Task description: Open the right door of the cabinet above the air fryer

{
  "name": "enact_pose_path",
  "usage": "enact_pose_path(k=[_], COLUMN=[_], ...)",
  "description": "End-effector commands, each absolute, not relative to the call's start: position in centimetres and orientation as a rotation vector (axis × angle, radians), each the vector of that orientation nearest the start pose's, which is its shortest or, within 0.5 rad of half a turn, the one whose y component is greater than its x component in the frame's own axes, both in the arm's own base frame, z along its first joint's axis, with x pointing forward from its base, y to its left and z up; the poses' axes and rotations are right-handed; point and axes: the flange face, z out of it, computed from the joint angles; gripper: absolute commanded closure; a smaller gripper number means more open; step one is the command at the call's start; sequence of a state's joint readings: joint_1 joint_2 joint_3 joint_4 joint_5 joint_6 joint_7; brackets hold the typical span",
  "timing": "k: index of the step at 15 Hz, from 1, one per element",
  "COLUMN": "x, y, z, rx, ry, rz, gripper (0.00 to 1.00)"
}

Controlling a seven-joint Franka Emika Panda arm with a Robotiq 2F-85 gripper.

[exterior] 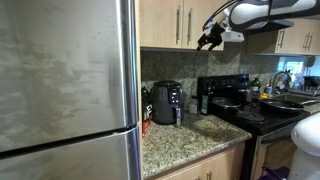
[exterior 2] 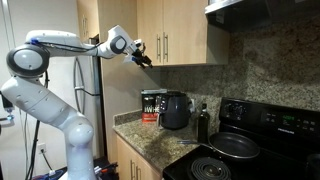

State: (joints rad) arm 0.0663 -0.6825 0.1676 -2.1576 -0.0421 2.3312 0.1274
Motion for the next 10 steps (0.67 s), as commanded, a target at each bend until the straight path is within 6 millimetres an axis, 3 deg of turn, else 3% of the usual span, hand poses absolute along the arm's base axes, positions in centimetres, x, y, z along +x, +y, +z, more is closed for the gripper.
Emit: enact_pose_path(k=[1,3,5,10], x=[36.8,36.9,37.7,44.1], y=[11.0,10.5,10.9,10.6], z=[76.2,79.0,78.7,83.8], rx=[-2.814,-2.769,-2.806,-2.666], ry=[-0.138,-0.088,-0.083,0.076], rz=[-1.378,-1.450,-1.445,-1.540], gripper=[0.00,0.00,0.00,0.00])
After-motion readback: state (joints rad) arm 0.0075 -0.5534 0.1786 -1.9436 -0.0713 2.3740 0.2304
